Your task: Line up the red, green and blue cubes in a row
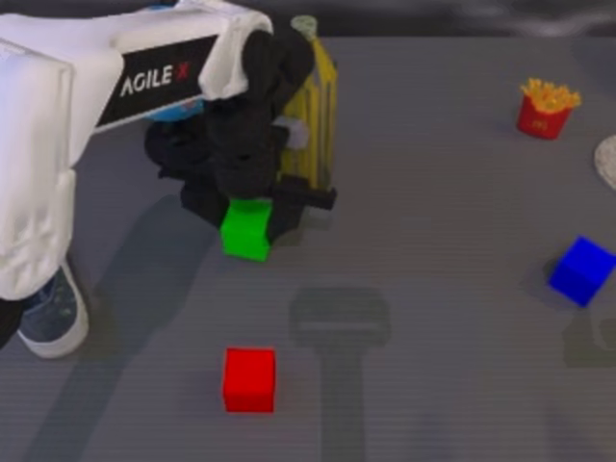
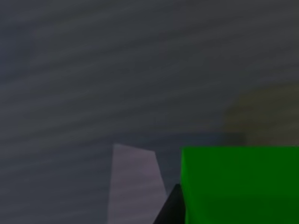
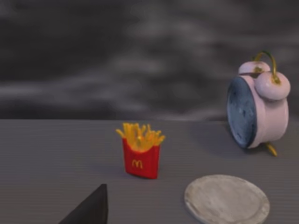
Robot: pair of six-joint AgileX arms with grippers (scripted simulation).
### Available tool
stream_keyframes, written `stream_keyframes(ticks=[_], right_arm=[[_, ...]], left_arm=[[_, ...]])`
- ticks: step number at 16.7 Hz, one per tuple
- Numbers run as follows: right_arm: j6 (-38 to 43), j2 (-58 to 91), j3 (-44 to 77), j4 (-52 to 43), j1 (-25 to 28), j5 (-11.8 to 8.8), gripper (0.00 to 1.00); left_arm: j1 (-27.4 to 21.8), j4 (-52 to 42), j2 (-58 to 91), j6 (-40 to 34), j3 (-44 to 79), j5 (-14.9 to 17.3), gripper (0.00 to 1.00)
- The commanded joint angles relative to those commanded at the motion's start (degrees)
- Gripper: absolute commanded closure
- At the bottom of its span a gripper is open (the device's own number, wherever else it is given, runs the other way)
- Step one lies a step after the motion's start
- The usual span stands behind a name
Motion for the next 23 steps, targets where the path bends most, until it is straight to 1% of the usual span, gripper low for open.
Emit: stream_keyframes(ticks=[3,5,10,12,15,21,23], right_arm=[[0.0,0.0,0.0,0.0,0.0,0.0,0.00],[0.0,0.0,0.0,0.0,0.0,0.0,0.00],[0.0,0.0,0.0,0.0,0.0,0.0,0.00],[0.0,0.0,0.0,0.0,0.0,0.0,0.00],[0.0,0.0,0.0,0.0,0.0,0.0,0.00],[0.0,0.0,0.0,0.0,0.0,0.0,0.00],[0.0,0.0,0.0,0.0,0.0,0.0,0.00]], left_arm=[[0.5,-6.7,-1.5,0.0,4.4,0.0,1.00],[0.7,-9.1,-2.4,0.0,6.4,0.0,1.00],[0.3,-9.3,-2.4,0.0,6.5,0.0,1.00],[-1.1,-9.0,-3.4,-2.1,5.4,0.0,1.00],[-5.2,-8.2,-6.5,-9.1,1.5,-0.1,1.00],[-16.6,-6.2,-14.8,-29.5,-9.8,-0.1,1.00],[-19.6,-5.4,-17.3,-34.4,-12.7,-0.1,1.00]])
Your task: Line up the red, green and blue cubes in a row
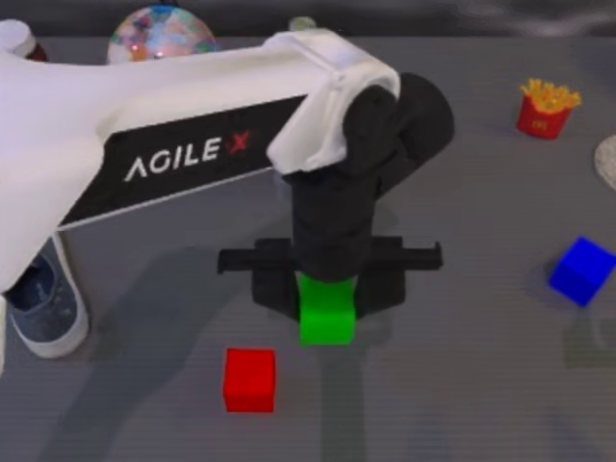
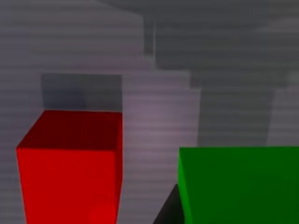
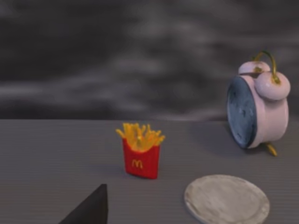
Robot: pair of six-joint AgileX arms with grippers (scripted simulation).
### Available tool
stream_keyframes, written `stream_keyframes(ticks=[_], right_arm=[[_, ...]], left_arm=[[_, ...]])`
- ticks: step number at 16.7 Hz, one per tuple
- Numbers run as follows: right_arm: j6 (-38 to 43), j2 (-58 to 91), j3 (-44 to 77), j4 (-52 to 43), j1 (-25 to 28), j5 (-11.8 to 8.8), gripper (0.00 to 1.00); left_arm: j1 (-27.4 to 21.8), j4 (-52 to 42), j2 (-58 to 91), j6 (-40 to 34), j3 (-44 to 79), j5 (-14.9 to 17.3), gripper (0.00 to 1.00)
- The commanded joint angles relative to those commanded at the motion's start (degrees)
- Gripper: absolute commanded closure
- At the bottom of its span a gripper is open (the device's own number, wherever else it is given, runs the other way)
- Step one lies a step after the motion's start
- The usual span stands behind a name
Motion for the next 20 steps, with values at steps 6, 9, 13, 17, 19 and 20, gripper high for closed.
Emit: stream_keyframes(ticks=[6,9,13,17,19,20], right_arm=[[0.0,0.0,0.0,0.0,0.0,0.0,0.00],[0.0,0.0,0.0,0.0,0.0,0.0,0.00],[0.0,0.0,0.0,0.0,0.0,0.0,0.00],[0.0,0.0,0.0,0.0,0.0,0.0,0.00],[0.0,0.0,0.0,0.0,0.0,0.0,0.00],[0.0,0.0,0.0,0.0,0.0,0.0,0.00]], left_arm=[[-1.8,0.5,-1.6,-2.7,-1.8,0.0,1.00],[-1.8,2.8,-1.0,-2.7,-3.6,-0.1,1.00],[-2.0,11.7,1.2,-2.9,-9.6,0.0,1.00],[-2.2,15.2,2.3,-2.9,-12.4,0.0,1.00],[-2.2,15.2,2.3,-2.9,-12.4,0.0,1.00],[-2.2,15.2,2.3,-2.9,-12.4,0.0,0.92]])
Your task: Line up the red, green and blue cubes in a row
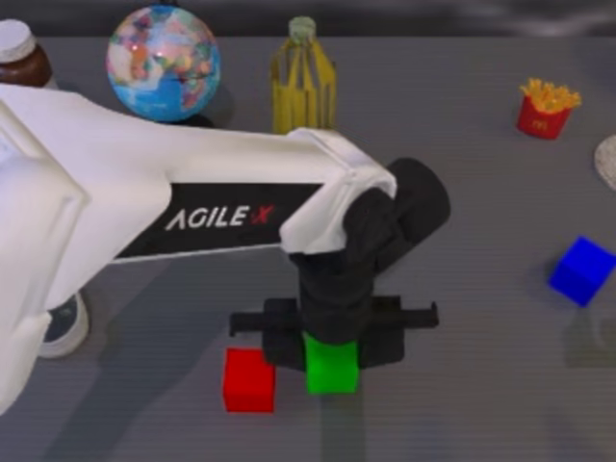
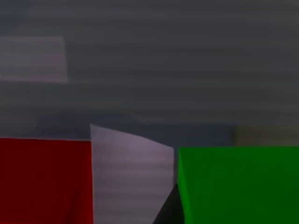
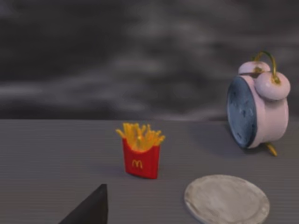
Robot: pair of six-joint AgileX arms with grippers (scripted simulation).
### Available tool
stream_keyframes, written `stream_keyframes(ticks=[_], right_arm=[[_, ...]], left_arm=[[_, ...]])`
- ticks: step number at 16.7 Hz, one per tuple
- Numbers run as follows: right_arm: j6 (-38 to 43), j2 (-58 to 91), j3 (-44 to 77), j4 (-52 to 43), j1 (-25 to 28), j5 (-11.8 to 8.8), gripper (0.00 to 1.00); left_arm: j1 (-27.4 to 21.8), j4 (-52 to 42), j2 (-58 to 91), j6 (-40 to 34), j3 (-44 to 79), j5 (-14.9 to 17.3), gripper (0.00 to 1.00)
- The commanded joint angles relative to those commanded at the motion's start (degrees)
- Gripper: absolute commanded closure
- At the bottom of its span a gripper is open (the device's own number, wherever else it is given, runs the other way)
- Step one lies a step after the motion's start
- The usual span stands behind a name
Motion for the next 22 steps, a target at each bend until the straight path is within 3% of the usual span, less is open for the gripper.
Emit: stream_keyframes(ticks=[12,22], right_arm=[[0.0,0.0,0.0,0.0,0.0,0.0,0.00],[0.0,0.0,0.0,0.0,0.0,0.0,0.00]], left_arm=[[0.0,0.0,0.0,0.0,0.0,0.0,0.02],[0.1,-0.2,-0.1,0.0,0.2,0.0,0.00]])
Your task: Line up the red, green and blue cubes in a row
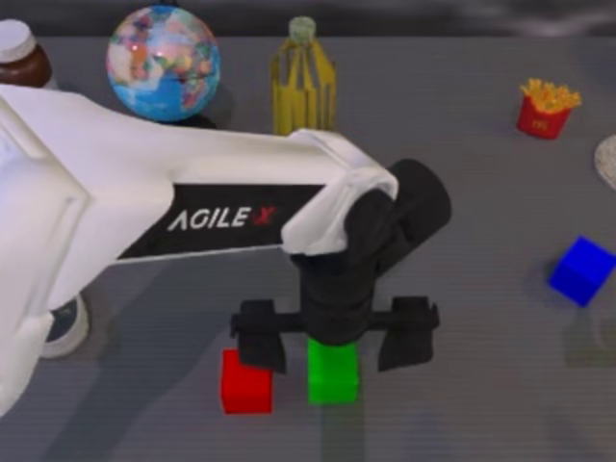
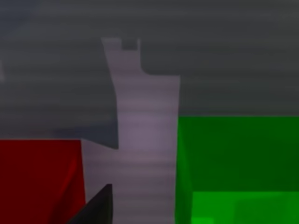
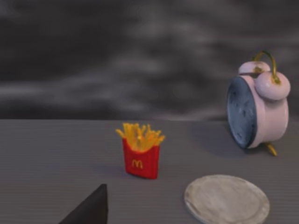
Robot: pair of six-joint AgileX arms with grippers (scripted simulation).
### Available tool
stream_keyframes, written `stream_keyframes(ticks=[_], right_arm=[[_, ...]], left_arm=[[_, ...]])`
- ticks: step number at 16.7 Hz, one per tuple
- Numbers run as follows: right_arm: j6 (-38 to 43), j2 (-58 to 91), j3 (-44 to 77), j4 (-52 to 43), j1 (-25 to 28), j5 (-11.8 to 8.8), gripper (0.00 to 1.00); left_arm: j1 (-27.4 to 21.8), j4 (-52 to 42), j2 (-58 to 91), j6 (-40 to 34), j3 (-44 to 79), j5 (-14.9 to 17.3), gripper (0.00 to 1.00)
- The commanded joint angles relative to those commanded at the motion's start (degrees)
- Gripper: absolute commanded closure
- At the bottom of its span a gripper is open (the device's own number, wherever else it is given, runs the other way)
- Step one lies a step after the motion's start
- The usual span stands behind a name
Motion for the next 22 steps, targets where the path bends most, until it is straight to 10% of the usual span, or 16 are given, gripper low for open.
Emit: stream_keyframes(ticks=[14,22], right_arm=[[-0.2,0.5,0.5,-0.4,0.1,0.0,0.00],[-9.4,23.9,20.6,-14.9,2.0,-0.1,0.00]], left_arm=[[1.1,-13.7,-4.8,-0.1,9.1,-0.1,0.00],[14.1,1.0,-30.5,4.6,-11.9,-1.0,0.00]])
